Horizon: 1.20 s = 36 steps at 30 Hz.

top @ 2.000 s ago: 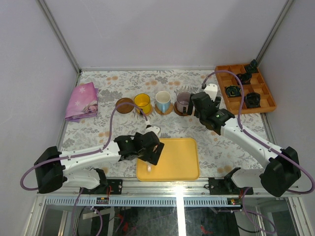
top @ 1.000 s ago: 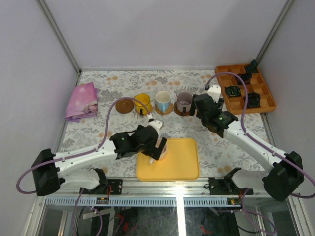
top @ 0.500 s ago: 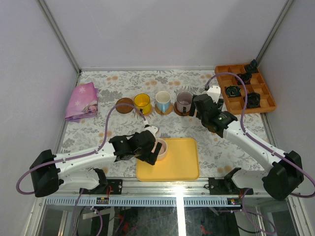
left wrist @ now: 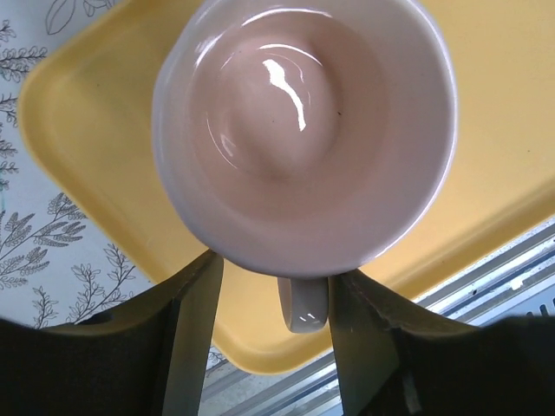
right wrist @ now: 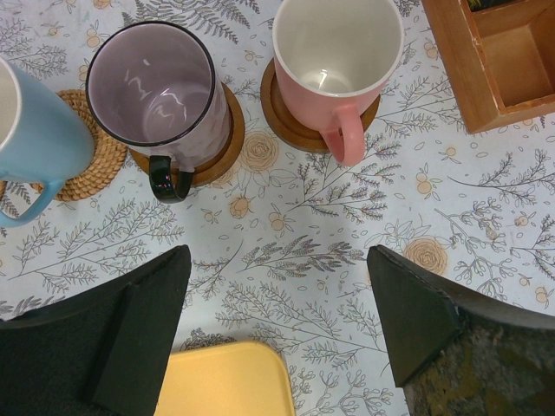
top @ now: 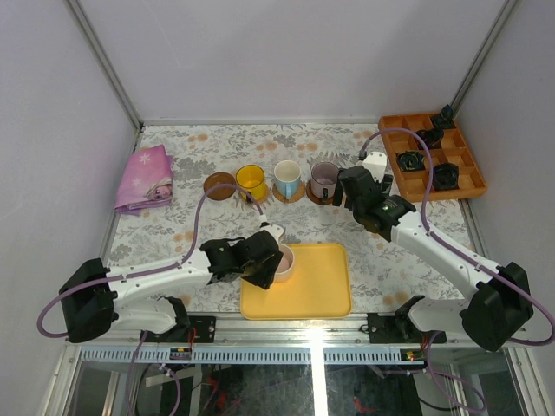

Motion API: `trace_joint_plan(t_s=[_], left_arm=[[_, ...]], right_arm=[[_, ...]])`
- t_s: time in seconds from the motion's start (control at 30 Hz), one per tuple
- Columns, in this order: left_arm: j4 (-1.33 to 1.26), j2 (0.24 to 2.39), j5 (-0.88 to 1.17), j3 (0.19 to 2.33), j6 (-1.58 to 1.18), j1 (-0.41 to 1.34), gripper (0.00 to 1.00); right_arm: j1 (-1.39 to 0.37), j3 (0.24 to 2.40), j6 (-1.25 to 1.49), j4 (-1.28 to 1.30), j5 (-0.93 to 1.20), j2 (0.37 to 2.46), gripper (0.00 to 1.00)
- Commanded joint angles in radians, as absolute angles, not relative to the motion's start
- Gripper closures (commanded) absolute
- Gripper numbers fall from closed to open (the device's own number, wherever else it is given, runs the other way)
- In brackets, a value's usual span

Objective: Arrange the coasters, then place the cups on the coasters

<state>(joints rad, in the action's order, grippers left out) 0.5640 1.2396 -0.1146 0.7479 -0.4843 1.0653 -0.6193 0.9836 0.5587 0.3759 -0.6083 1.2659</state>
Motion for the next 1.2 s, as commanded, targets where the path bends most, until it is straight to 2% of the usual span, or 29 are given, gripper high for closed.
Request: trace_joint_plan(t_s=[0.0,0.17,0.23,0.47,0.5,0.87,1.17], left_arm=[[0.48,1.272,-0.086,0.745,-0.443,1.064,0.51],[0.457,1.294,-0.068,0.74,-0.425,1.063,0.55],[0.45,1.3,-0.071,0.737,-0.418,1.064,0.6],[0.422,1.307,-0.1,0.721,-0.425,1.065,0.98],[0.422,1.306,-0.104,0.72,-0.429,1.063,1.0],[0.506,1.214,-0.238,0.794,-0.426,1.048,1.0],[0.586,1.122,-0.273,0.914,-0.39,0.792,1.0]], right_arm=[[-0.614,1.029,0.568,0.375,-0.616,1.276,0.1],[-0.614,1.032,0.567,0.371,-0.615,1.282,0.09],[-0.614,1.036,0.568,0.371,-0.613,1.287,0.09],[-0.614,1.041,0.568,0.373,-0.603,1.298,0.09],[-0.613,1.041,0.568,0.374,-0.604,1.299,0.09],[-0.614,1.077,0.559,0.382,-0.626,1.317,0.09],[-0.614,1.143,0.514,0.336,-0.692,1.359,0.09]])
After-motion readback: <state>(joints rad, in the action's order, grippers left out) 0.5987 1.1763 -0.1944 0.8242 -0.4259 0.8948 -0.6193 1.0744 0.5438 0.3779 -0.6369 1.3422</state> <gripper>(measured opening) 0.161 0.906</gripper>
